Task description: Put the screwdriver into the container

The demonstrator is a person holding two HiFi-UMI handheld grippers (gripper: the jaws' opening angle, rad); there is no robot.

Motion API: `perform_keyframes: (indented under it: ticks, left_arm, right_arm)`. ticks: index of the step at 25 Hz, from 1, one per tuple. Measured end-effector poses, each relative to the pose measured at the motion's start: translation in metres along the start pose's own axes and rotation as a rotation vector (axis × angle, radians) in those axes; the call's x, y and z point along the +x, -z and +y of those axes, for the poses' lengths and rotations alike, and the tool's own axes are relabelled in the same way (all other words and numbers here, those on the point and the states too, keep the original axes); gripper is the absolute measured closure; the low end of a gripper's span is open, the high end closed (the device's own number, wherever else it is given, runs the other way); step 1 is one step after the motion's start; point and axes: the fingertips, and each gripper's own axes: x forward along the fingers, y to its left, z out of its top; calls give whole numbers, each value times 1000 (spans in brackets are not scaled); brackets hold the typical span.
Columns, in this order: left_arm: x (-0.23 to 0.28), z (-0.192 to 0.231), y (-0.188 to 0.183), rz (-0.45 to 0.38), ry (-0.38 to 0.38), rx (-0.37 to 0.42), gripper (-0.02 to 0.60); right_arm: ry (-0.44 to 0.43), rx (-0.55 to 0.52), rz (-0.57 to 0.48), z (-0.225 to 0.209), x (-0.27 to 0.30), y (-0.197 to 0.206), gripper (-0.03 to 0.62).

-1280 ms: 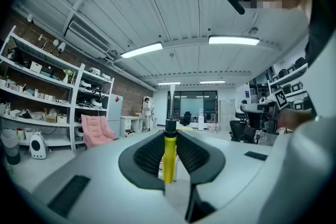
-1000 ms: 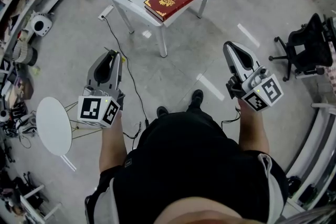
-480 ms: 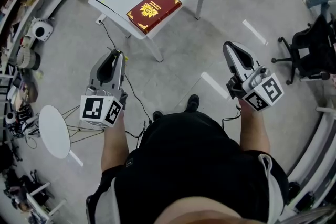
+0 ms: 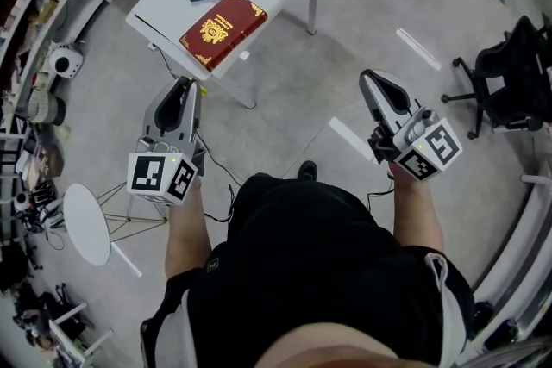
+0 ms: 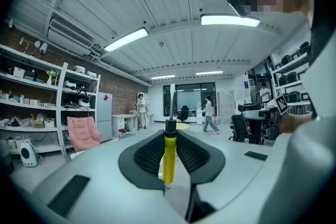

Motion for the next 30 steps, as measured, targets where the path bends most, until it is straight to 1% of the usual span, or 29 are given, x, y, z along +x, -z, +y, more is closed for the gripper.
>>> perform_keyframes:
  ticks: [6,12,17,21,25,30]
  left_arm:
    - [19,-10,-4,1,4,11,503]
    - [41,4,1,-1,-11,-10,503]
    - [69,30,4,-12,-23,-32,503]
    - [99,59,5,-23,-31,-47,503]
    - [129,88,1,-33,-32,-69,503]
    - [158,130,-6,-42,-47,-75,503]
  right_arm:
    - [-1,-1,-27,-20,-4,-12,563]
    - [-10,-7,-5,-38,13,-14,563]
    - [-11,-20,17,-59,41,-17,563]
    - [-10,-37,25,-81,72,-22,563]
    - [-3,-40,30,-104,111,-29,563]
    - [-37,-63,29,-119,171,-43,563]
